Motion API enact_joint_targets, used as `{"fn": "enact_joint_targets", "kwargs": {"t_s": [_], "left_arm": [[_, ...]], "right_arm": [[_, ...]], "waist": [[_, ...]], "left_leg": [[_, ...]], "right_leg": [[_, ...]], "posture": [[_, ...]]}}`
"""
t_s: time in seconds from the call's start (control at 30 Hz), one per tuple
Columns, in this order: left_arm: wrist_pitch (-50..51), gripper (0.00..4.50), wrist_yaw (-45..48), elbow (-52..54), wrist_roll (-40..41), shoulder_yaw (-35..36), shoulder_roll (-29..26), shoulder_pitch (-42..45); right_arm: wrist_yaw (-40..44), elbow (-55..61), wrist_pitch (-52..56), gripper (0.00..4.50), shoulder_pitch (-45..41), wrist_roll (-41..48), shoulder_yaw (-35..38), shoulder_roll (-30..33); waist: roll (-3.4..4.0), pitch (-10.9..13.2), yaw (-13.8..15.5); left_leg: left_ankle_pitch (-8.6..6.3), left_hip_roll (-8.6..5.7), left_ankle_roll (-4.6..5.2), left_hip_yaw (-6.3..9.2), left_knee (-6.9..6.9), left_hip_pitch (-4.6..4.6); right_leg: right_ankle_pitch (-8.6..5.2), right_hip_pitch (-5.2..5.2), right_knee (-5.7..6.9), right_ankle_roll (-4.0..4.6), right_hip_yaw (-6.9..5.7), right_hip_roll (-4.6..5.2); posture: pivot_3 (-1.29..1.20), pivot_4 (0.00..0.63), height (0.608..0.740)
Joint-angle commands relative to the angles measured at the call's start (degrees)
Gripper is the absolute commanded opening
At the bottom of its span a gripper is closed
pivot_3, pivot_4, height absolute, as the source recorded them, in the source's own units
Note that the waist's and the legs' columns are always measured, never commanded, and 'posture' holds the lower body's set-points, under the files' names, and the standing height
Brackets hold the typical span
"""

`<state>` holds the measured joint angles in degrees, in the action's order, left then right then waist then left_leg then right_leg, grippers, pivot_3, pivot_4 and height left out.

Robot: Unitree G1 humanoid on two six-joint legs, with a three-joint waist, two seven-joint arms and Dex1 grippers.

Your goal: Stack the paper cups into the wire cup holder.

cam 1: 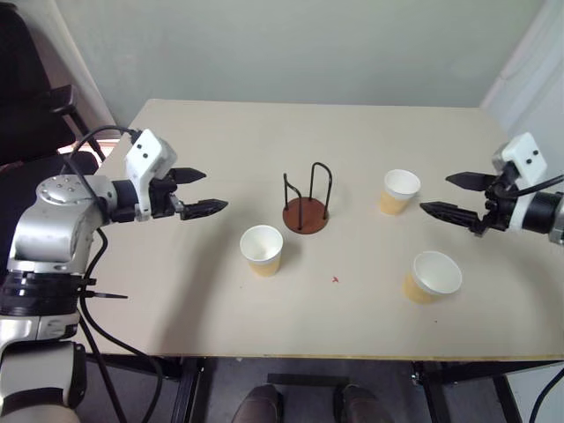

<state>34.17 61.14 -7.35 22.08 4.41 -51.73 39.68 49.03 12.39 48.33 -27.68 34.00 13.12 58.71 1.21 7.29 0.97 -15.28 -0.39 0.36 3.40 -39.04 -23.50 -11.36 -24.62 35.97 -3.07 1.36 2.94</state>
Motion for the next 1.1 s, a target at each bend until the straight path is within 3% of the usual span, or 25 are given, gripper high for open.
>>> {"fn": "enact_joint_targets", "kwargs": {"t_s": [0.03,0.23,0.43,0.6,1.1], "left_arm": [[-3.13,4.50,-2.31,-2.80,-1.77,0.25,1.71,3.22],[-3.87,4.50,-2.43,-5.56,-2.86,-1.74,5.46,7.18],[2.40,4.50,5.51,-2.24,1.06,-5.64,6.34,7.38],[3.63,4.50,4.54,-4.31,0.10,-7.67,9.91,9.15],[-2.77,4.50,3.37,-14.05,-4.68,-11.75,20.42,14.66]], "right_arm": [[-0.76,0.87,-0.76,4.46,-1.68,-0.68,1.59,0.96],[-2.17,1.45,0.58,4.46,-1.76,0.11,3.73,1.04],[-0.81,7.22,8.95,4.46,-2.58,9.38,9.63,2.60],[-3.06,10.44,12.44,4.46,-1.53,12.29,13.30,3.50],[-4.69,16.71,17.48,4.46,1.64,19.77,18.40,5.46]], "waist": [[0.00,0.00,0.01],[-0.01,0.00,0.28],[0.00,0.00,0.31],[-0.01,0.00,0.58],[-0.02,0.01,0.58]], "left_leg": [[0.00,0.00,0.00,0.00,0.00,0.00],[0.02,0.00,-0.02,-0.01,-0.05,0.02],[0.03,0.02,-0.06,-0.06,0.07,-0.04],[0.03,0.01,-0.07,-0.05,-0.05,-0.18],[0.09,0.01,-0.06,-0.17,-0.09,-0.15]], "right_leg": [[0.00,0.00,0.00,0.00,0.00,0.00],[0.07,0.03,0.03,0.01,0.01,0.02],[0.04,-0.07,-0.03,0.00,0.00,-0.02],[0.05,-0.12,-0.07,-0.03,0.01,-0.01],[0.12,-0.12,-0.04,-0.18,0.10,-0.02]], "posture": [[0.00,0.150,0.740],[0.00,0.150,0.740],[0.00,0.150,0.740],[0.00,0.150,0.740],[0.00,0.150,0.740]]}}
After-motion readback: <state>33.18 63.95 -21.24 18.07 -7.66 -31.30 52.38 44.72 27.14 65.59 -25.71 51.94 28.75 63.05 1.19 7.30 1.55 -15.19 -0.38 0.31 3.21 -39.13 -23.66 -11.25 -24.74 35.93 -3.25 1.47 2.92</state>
